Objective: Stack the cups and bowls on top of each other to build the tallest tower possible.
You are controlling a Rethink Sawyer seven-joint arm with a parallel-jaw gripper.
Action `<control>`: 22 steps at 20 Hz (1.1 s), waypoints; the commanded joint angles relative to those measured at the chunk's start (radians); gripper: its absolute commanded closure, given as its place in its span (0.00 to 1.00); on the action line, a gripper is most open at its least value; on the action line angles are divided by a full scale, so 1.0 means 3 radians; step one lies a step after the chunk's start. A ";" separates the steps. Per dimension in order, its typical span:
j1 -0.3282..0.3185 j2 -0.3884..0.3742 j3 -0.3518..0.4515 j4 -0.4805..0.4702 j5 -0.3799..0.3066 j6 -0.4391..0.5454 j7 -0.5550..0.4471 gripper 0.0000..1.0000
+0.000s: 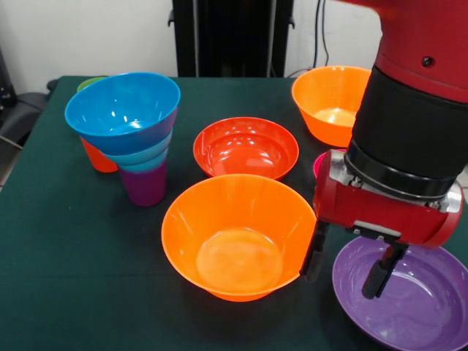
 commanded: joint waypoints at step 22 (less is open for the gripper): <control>0.0044 -0.0021 0.0379 0.0720 0.0268 -0.0184 -0.0173 0.00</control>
